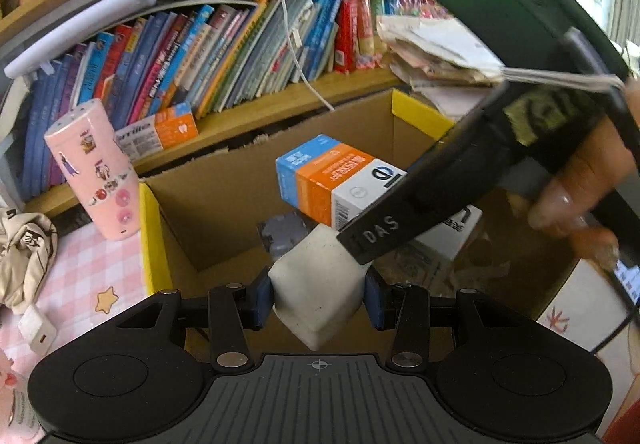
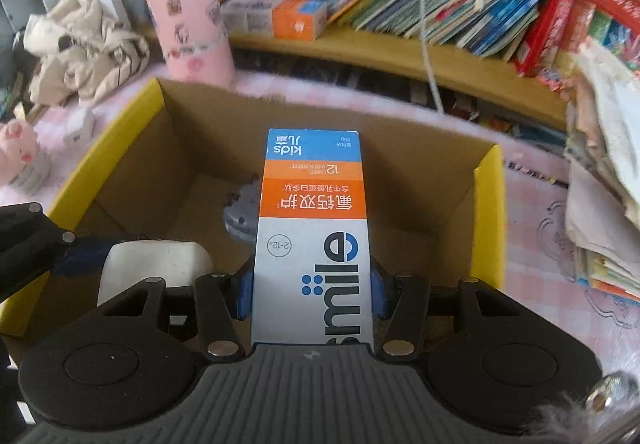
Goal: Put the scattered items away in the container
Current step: 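Lower both items into the yellow box and open both tools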
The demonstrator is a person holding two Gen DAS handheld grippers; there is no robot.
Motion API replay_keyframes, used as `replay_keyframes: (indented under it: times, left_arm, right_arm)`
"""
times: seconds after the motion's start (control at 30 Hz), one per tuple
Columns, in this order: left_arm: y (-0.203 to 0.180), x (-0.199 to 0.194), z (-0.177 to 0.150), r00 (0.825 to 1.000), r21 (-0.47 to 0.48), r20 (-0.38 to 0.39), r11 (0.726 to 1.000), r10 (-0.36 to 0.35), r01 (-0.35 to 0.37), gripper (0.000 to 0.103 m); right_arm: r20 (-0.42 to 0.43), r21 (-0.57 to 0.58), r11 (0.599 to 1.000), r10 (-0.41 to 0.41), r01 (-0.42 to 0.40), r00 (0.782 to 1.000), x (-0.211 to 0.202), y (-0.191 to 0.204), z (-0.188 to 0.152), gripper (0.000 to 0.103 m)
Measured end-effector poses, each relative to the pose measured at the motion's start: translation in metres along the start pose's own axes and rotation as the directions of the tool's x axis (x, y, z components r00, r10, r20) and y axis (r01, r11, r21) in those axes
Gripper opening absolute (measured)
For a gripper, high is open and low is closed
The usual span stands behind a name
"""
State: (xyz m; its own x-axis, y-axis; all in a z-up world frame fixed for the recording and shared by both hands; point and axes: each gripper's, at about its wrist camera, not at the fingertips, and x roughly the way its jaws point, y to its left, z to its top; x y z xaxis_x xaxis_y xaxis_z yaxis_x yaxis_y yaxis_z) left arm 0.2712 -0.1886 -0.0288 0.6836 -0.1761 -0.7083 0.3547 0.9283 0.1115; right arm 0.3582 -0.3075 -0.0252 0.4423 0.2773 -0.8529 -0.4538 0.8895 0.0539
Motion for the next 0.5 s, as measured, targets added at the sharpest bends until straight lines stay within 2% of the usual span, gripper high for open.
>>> replay_keyframes:
  times: [0.33, 0.5]
  left_arm:
    - [0.002, 0.008, -0.003, 0.999, -0.003, -0.04, 1.0, -0.01, 0.01, 0.046]
    - [0.0, 0.007, -0.003, 0.999, 0.007, -0.037, 1.0, 0.008, -0.008, 0.051]
  right_arm:
    - [-0.054, 0.027, 1.0, 0.013, -0.012, 0.998, 0.014, -0.001, 0.005, 0.05]
    - [-0.052, 0.025, 1.0, 0.009, -0.008, 0.999, 0.013, -0.001, 0.005, 0.051]
